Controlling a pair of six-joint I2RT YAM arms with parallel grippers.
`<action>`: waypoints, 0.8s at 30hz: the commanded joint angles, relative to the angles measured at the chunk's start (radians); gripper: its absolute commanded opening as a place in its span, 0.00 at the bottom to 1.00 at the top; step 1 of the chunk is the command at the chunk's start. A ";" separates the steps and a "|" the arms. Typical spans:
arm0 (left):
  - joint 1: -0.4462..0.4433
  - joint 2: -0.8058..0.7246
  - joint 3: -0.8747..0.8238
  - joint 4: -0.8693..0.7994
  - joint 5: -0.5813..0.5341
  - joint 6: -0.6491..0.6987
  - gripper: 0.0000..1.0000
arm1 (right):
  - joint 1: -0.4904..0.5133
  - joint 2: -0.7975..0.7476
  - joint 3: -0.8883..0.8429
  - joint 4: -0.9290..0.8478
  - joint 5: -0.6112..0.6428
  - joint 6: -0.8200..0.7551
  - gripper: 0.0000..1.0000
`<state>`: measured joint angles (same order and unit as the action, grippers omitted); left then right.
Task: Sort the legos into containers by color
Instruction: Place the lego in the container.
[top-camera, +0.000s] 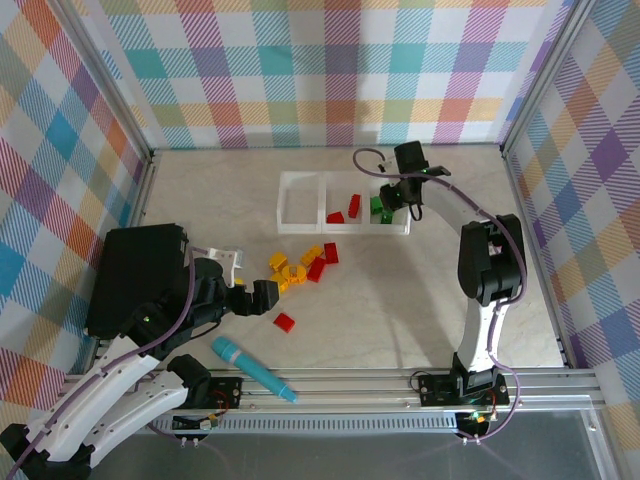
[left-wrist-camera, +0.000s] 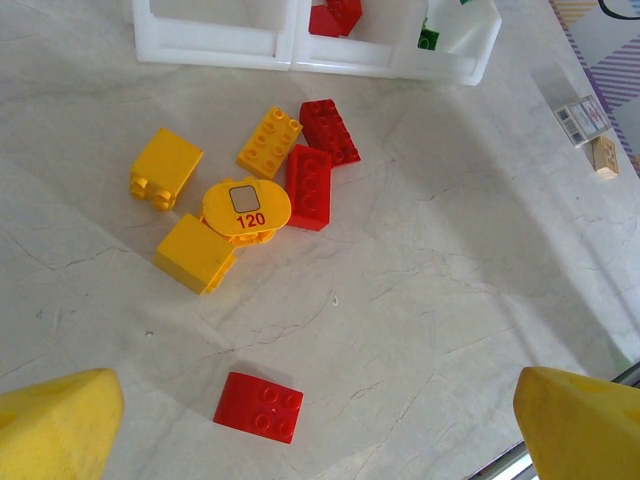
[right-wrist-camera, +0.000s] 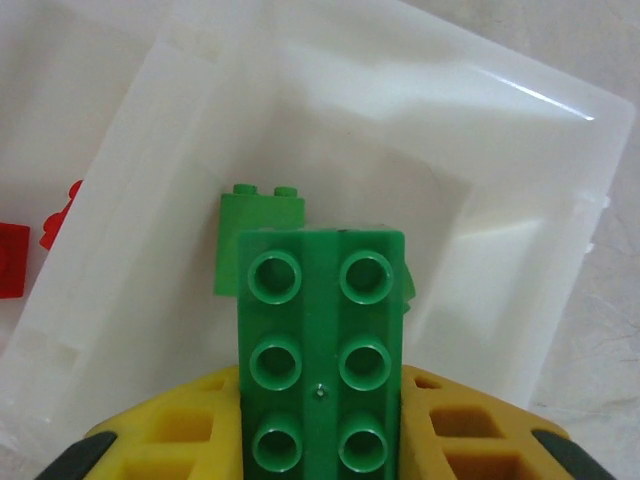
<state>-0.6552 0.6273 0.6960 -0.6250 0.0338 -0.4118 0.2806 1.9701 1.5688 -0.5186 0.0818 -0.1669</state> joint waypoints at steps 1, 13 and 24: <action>-0.016 0.000 -0.009 0.014 0.016 -0.013 1.00 | 0.002 0.016 0.046 -0.035 -0.020 0.035 0.26; -0.017 0.000 -0.001 -0.009 0.007 -0.023 1.00 | 0.000 0.001 0.042 -0.040 -0.009 0.058 0.54; -0.020 0.061 -0.010 -0.055 0.010 -0.076 1.00 | -0.008 -0.099 0.067 -0.145 -0.031 0.332 0.65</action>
<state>-0.6567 0.6655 0.6960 -0.6552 0.0349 -0.4614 0.2798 1.9533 1.6215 -0.6163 0.0826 0.0441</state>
